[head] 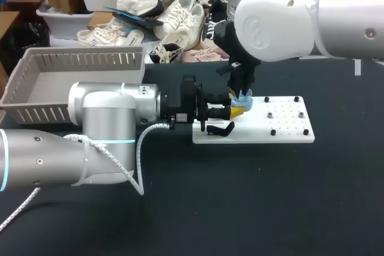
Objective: Pick up each earbud case from the left stands, insert the matching earbuds, close the lid, and place the case in the box.
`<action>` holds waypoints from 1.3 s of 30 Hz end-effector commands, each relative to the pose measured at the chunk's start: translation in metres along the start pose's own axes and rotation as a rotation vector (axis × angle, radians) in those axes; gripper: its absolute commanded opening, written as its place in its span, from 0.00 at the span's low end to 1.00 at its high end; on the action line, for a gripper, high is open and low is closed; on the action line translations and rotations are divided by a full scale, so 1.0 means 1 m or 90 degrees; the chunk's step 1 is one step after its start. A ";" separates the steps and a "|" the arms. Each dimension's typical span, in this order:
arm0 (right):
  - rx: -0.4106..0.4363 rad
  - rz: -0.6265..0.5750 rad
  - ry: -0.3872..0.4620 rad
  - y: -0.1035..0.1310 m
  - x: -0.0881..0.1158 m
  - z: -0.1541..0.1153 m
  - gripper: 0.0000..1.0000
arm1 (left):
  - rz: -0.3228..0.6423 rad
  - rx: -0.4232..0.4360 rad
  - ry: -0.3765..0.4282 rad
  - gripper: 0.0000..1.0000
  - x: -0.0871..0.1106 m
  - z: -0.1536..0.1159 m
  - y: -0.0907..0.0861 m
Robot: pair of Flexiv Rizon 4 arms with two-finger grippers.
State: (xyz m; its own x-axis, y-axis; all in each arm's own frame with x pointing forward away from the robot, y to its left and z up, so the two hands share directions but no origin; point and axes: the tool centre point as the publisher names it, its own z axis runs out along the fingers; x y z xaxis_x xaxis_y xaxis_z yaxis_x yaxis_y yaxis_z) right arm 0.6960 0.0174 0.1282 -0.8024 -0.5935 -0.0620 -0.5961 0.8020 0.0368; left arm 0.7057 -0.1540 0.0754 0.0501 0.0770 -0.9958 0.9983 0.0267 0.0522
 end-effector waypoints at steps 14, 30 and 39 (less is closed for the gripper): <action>-0.001 0.003 0.009 0.000 0.001 0.005 0.00 | 0.001 -0.001 -0.001 0.00 0.000 0.000 0.000; -0.001 0.003 0.023 -0.002 -0.001 0.010 0.00 | 0.001 -0.001 -0.001 0.00 0.000 0.000 0.000; 0.000 0.002 0.026 -0.002 -0.001 0.011 0.00 | 0.001 -0.001 -0.001 0.00 0.000 0.000 0.000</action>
State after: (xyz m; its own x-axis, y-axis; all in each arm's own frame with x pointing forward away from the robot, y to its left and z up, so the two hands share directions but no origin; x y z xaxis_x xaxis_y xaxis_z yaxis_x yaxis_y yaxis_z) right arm 0.6967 0.0170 0.1180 -0.8045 -0.5935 -0.0236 -0.5940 0.8037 0.0363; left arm 0.7058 -0.1541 0.0750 0.0498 0.0771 -0.9958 0.9983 0.0268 0.0520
